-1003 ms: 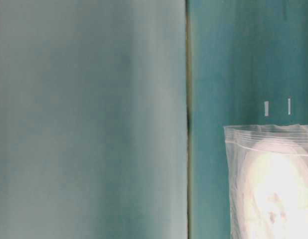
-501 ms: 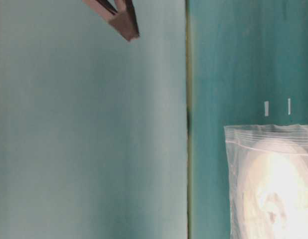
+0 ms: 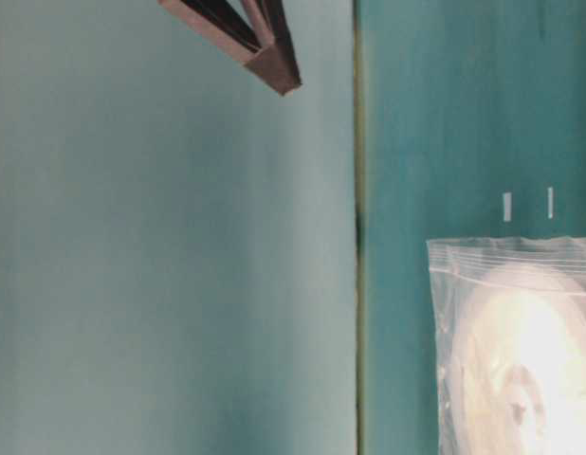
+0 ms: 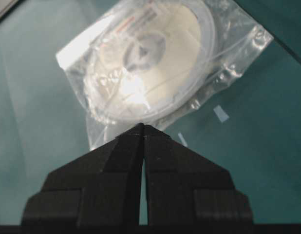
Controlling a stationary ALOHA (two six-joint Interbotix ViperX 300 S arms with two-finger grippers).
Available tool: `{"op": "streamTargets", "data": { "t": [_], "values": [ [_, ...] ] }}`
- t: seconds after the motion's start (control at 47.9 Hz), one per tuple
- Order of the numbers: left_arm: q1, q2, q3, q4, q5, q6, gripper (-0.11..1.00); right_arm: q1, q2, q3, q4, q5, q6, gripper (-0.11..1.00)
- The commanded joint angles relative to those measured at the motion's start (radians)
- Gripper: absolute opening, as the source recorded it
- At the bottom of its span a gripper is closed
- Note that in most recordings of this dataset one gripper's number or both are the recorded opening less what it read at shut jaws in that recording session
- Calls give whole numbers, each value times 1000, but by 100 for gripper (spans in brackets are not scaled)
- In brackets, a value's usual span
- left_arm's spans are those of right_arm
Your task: Take out the reel from the clear zip bag.
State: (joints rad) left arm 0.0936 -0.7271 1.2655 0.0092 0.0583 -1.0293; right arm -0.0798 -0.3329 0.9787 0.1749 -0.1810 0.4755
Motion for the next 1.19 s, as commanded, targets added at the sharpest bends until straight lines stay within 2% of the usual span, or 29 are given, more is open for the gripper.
{"op": "streamTargets", "data": {
  "t": [0.0,0.146,0.23,0.355,0.543,0.815,1.17],
  "values": [
    [21,28,3,3,-11,0,44,-2,-2,-15,2,-6,8,0],
    [54,81,20,3,-17,-14,86,-2,2,-14,2,-6,11,0],
    [54,118,29,3,-41,-34,97,-2,2,-15,2,-6,11,0],
    [55,187,57,3,-129,-67,92,-2,2,-15,2,-3,12,0],
    [54,308,67,3,-256,-77,94,-2,2,-15,9,-3,14,0],
    [54,417,69,3,-322,-77,94,-2,2,-15,15,-3,14,0],
    [55,468,40,3,-407,-77,94,-2,2,-14,14,-3,14,0]
  ]
}}
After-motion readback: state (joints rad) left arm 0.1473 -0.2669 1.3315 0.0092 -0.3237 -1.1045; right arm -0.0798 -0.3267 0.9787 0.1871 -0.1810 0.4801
